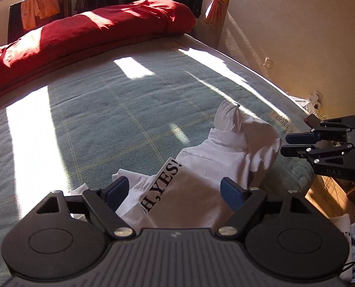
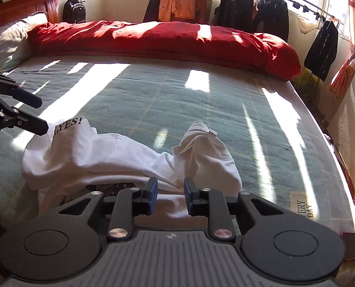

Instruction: Fold clothes

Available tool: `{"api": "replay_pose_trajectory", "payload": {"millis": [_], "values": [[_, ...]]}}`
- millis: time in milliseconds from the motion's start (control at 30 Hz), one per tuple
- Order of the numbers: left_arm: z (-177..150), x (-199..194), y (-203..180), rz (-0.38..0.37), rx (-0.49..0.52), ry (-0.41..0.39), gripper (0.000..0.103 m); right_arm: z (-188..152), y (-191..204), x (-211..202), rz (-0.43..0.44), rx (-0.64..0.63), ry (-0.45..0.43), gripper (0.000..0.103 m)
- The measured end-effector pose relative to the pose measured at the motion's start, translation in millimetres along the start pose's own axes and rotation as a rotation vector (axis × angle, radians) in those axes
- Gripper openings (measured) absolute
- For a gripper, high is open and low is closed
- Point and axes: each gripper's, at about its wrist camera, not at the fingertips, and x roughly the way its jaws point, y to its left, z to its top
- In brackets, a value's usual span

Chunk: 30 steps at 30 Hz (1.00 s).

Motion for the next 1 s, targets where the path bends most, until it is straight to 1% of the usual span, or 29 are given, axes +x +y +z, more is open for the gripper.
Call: {"api": "replay_pose_trajectory", "payload": {"millis": [167,233,367,400,500,533,633,733,767,800,833,867,900,933,1000], "values": [[29.3,39.0,12.3,-0.123,0.014,0.102,0.073,-4.9,-10.4,10.0,0.033,0.023,0.004,0.029],[35.1,52.6,19.0,-0.149,-0.001,0.138,0.073,-6.3,-13.6,14.0,0.04,0.028,0.007,0.029],[29.6,71.9,34.9,-0.253,-0.083,0.242,0.073,-6.7,-18.9,22.4,0.046,0.036,0.021,0.029],[26.4,73.0,35.7,-0.269,-0.089,0.259,0.073,-6.9,-20.4,23.8,0.048,0.036,0.023,0.029],[15.8,66.0,29.9,-0.344,-0.076,0.28,0.073,-7.1,-23.1,26.1,0.053,0.037,0.027,0.029],[14.8,62.1,26.0,-0.362,-0.057,0.273,0.073,-7.0,-24.0,26.8,0.055,0.038,0.028,0.029],[15.6,51.0,14.3,-0.403,0.011,0.234,0.073,-5.5,-23.5,29.2,0.06,0.033,0.03,0.029],[19.0,57.3,11.8,-0.425,0.027,0.225,0.073,-3.5,-20.0,32.0,0.073,0.03,0.032,0.029],[19.1,61.9,12.6,-0.415,0.021,0.234,0.07,-2.7,-18.5,33.1,0.076,0.029,0.033,0.029],[18.9,67.2,13.9,-0.4,0.011,0.247,0.062,-2.4,-16.3,33.6,0.079,0.026,0.033,0.029],[18.7,72.6,15.3,-0.384,0.0,0.26,0.056,-2.2,-14.5,33.8,0.082,0.026,0.033,0.029],[18.6,75.9,17.3,-0.375,-0.019,0.266,0.045,-1.7,-13.0,33.6,0.085,0.027,0.034,0.029],[18.4,76.6,19.5,-0.372,-0.042,0.264,0.036,-2.0,-12.0,32.3,0.086,0.028,0.032,0.029],[17.7,75.2,20.8,-0.368,-0.054,0.26,0.032,-2.2,-11.9,30.6,0.084,0.029,0.031,0.029],[15.8,70.0,21.2,-0.354,-0.059,0.248,0.013,-3.1,-12.3,27.4,0.08,0.033,0.03,0.029]]}}
